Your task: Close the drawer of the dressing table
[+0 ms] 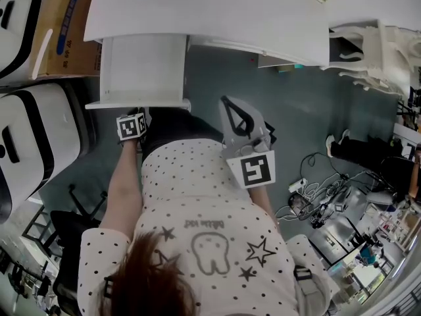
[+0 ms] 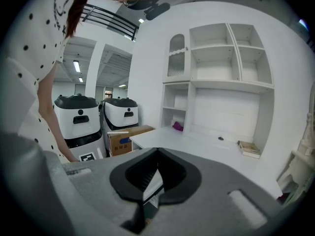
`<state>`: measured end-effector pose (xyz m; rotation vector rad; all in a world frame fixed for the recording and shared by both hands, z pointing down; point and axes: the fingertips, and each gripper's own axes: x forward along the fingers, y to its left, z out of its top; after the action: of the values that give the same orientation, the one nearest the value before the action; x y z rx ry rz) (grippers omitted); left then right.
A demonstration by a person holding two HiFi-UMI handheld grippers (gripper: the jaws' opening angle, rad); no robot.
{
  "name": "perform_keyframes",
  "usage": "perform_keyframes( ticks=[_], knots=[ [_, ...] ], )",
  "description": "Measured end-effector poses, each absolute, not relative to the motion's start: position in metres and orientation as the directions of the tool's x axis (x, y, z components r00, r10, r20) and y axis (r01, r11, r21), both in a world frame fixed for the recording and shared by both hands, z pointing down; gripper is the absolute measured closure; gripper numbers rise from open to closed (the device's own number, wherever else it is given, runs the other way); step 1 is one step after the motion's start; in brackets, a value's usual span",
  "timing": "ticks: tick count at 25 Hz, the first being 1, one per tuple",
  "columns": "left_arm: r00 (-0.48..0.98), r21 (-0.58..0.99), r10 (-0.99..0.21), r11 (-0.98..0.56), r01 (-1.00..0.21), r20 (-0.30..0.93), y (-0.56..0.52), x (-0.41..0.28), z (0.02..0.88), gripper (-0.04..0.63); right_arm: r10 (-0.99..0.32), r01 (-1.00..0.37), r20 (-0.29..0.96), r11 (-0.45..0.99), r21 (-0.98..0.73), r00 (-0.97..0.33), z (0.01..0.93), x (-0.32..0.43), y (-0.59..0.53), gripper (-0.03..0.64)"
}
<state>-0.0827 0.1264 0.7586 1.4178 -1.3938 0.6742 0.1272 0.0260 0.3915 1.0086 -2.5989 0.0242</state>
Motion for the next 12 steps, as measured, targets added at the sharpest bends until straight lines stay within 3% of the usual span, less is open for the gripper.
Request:
perform_keyframes(
  ticks=[12],
  knots=[
    [0.228, 0.286, -0.378, 0.104, -0.953, 0.897, 0.106, -0.084, 0.757, 0.522, -0.641, -0.654, 0.353, 0.75, 0.098, -0.682, 0.393, 0.104, 0.02, 0.62]
  ],
)
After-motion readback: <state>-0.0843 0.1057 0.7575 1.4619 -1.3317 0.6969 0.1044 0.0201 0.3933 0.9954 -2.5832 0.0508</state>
